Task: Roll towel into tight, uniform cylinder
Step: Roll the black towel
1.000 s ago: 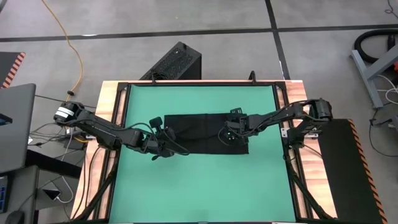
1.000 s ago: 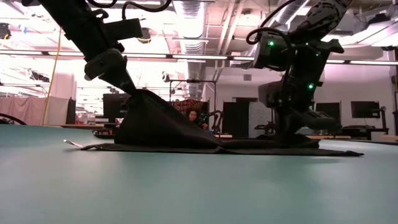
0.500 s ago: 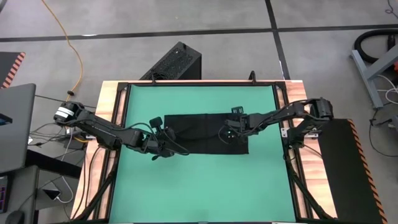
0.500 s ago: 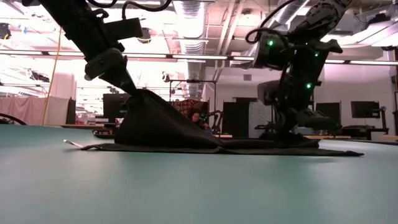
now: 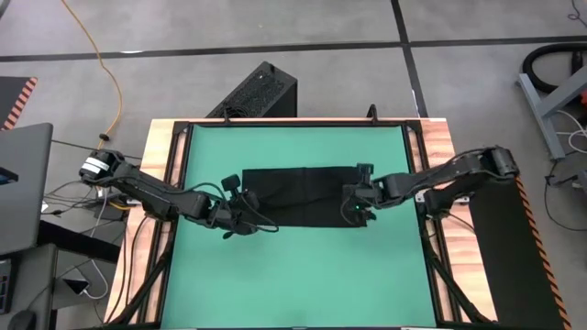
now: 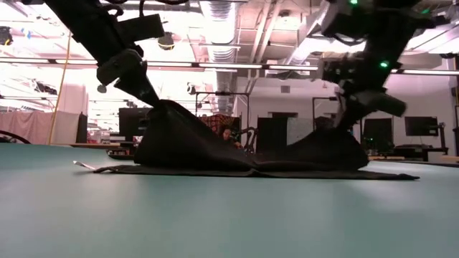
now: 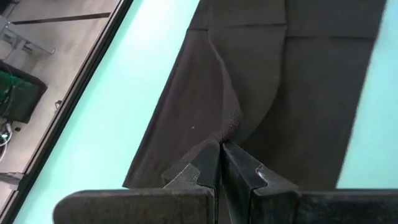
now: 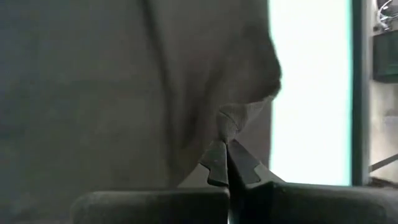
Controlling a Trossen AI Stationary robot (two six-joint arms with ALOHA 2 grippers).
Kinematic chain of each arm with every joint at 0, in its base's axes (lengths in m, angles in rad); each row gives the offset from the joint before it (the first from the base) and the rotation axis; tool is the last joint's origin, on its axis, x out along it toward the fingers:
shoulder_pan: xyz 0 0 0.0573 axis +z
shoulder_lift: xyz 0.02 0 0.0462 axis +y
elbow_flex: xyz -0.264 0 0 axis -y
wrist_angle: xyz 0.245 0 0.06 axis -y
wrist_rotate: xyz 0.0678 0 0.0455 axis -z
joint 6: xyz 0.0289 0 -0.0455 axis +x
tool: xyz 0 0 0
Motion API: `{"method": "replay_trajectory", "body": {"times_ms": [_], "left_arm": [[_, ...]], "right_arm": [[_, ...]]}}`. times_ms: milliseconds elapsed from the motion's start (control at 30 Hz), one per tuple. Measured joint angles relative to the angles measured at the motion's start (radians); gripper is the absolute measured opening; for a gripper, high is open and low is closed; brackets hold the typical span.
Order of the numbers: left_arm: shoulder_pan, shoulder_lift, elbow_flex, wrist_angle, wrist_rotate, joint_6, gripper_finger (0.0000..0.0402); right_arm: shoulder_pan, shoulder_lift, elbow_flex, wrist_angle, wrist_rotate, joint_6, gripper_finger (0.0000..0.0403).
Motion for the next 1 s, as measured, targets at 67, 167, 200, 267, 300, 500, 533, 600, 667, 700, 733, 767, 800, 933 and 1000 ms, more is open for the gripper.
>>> {"method": "replay_trajectory", "body": {"times_ms": [67,167,200,267,300,500,533,600,667,700,733,767,800,933,1000], "left_arm": [[-0.010,0.000,0.000,-0.001,0.000,0.000,0.0000],[-0.028,0.000,0.000,-0.001,0.005,0.000,0.0000],[-0.033,0.000,0.000,-0.001,0.006,-0.001,0.0000],[-0.043,0.000,0.000,-0.002,0.005,0.000,0.0000],[-0.049,0.000,0.000,-0.002,0.003,0.004,0.0000],[-0.084,-0.002,0.000,-0.002,-0.129,0.082,0.0000],[-0.088,-0.007,0.000,-0.003,-0.151,0.095,0.0000],[-0.090,-0.016,0.000,-0.003,-0.162,0.103,0.0000],[-0.087,-0.018,0.000,-0.025,-0.161,0.100,0.0000],[-0.086,-0.018,0.000,-0.042,-0.166,0.096,0.0000],[-0.086,-0.018,0.000,-0.060,-0.175,0.085,0.0000],[-0.086,-0.019,0.000,-0.078,-0.182,0.073,0.0000],[-0.085,-0.019,0.000,-0.097,-0.187,0.065,0.0000],[-0.085,-0.019,0.000,-0.143,-0.219,0.023,0.0000],[-0.085,-0.021,0.000,-0.144,-0.219,0.023,0.0000]], "right_arm": [[0.041,0.000,-0.022,0.005,0.011,0.041,0.0001],[0.113,-0.001,-0.041,0.013,0.055,0.084,0.0001],[0.136,-0.001,-0.044,0.019,0.065,0.096,0.0001],[0.178,-0.001,-0.044,0.022,0.081,0.124,0.0001],[0.197,-0.001,-0.044,0.024,0.082,0.135,0.0001],[0.297,-0.001,-0.045,0.015,0.162,0.198,0.0000],[0.308,-0.001,-0.045,0.013,0.176,0.204,0.0000],[0.326,-0.001,-0.045,0.007,0.198,0.219,0.0000],[0.337,-0.001,-0.045,0.003,0.215,0.237,0.0000],[0.341,-0.001,-0.045,0.002,0.220,0.242,0.0000],[0.345,-0.001,-0.045,0.002,0.224,0.245,0.0000],[0.349,-0.001,-0.045,0.002,0.229,0.247,0.0000],[0.355,-0.001,-0.045,0.002,0.234,0.251,0.0000],[0.376,-0.001,-0.043,-0.003,0.256,0.256,0.0000],[0.386,-0.001,-0.033,-0.021,0.266,0.256,0.0000]]}}
